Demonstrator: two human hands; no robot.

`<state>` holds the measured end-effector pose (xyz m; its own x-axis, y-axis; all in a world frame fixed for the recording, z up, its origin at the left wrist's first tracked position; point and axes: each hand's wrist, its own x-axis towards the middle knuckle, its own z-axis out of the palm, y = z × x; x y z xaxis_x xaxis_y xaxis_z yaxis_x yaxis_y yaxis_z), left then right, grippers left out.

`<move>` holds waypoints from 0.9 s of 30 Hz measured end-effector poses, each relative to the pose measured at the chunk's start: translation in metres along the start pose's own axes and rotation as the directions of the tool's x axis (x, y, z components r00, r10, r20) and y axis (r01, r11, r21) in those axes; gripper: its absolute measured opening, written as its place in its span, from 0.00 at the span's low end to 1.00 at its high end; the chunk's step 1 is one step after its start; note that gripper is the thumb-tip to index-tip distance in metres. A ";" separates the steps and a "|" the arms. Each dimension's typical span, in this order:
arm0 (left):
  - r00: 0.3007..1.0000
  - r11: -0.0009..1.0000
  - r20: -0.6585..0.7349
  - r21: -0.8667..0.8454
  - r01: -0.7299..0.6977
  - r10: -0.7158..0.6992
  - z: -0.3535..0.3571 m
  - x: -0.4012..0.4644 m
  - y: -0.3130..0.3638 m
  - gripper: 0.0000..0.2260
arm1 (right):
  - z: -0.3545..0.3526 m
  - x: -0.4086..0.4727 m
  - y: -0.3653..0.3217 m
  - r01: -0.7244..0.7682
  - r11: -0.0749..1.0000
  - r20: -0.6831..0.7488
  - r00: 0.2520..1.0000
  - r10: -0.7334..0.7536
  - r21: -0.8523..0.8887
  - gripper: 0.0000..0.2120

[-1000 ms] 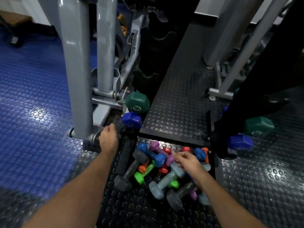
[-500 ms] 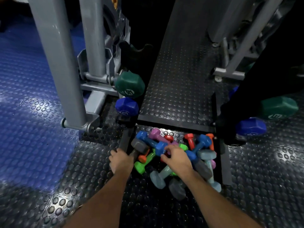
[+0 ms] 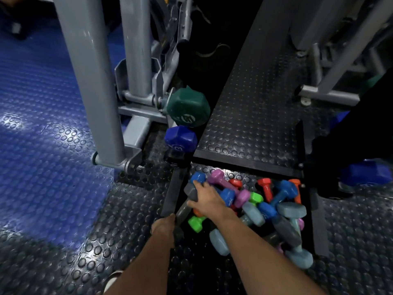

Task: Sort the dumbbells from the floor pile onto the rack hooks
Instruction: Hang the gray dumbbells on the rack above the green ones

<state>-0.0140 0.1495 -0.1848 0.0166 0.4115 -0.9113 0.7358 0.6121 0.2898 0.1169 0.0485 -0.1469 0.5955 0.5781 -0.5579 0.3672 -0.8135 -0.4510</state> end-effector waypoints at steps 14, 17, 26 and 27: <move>0.981 0.973 0.145 -0.172 0.152 -0.127 -0.012 -0.010 -0.005 0.16 | 0.001 0.006 0.001 0.018 0.997 -0.031 0.999 -0.020 -0.073 0.28; 0.976 0.969 0.180 -0.193 0.155 -0.120 -0.013 -0.003 -0.007 0.16 | 0.002 0.010 0.002 0.024 0.994 -0.028 0.999 -0.027 -0.106 0.35; 0.992 0.965 0.107 -0.244 0.098 -0.073 -0.024 -0.014 -0.008 0.13 | -0.006 -0.011 0.000 0.072 0.993 -0.094 0.992 -0.080 -0.089 0.28; 0.994 0.960 0.087 -0.267 0.083 -0.062 -0.027 -0.019 -0.008 0.11 | -0.009 -0.019 0.000 0.076 0.995 -0.105 0.991 -0.082 -0.060 0.27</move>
<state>-0.0383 0.1553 -0.1623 0.0296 0.3125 -0.9495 0.5268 0.8024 0.2805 0.1121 0.0371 -0.1298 0.6347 0.6332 -0.4429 0.4535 -0.7693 -0.4500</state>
